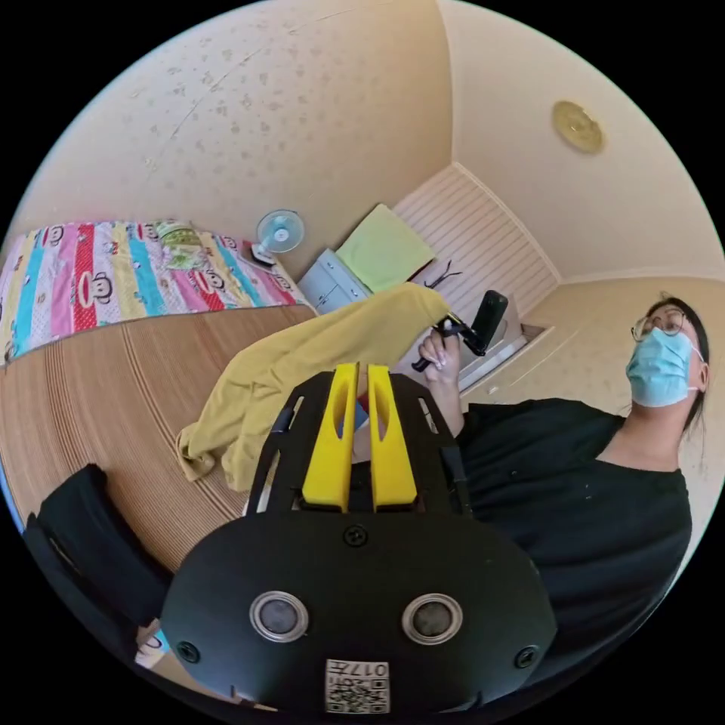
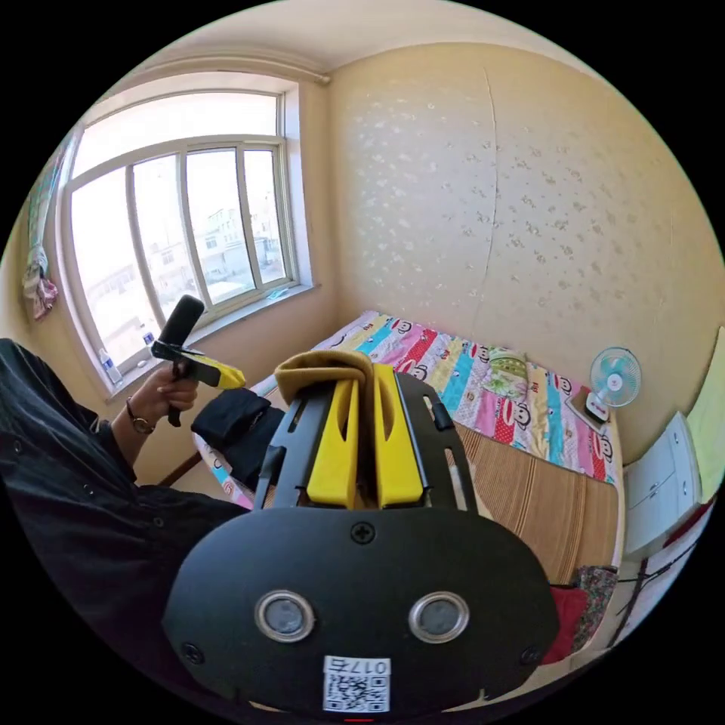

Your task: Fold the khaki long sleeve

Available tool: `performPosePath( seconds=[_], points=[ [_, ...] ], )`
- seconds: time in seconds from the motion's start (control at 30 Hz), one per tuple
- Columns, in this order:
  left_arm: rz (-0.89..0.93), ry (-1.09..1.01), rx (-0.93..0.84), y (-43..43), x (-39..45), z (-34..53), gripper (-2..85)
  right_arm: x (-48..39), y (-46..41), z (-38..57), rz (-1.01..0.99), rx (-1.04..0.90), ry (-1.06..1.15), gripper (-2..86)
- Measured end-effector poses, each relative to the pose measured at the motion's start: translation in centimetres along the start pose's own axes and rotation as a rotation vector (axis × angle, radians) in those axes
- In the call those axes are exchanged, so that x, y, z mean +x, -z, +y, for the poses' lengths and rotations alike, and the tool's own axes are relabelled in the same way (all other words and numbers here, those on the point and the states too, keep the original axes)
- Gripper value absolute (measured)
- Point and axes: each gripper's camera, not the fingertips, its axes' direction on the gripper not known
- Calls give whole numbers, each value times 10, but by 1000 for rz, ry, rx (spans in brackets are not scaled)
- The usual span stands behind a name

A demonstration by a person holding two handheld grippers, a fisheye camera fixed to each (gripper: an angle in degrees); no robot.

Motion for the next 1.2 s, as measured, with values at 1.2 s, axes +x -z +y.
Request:
performPosePath(
  seconds=[1.2],
  points=[
    [-251, -595, 411, -124, 267, -21, 0, 81, 64, 85, -697, 171, -87, 72]
  ],
)
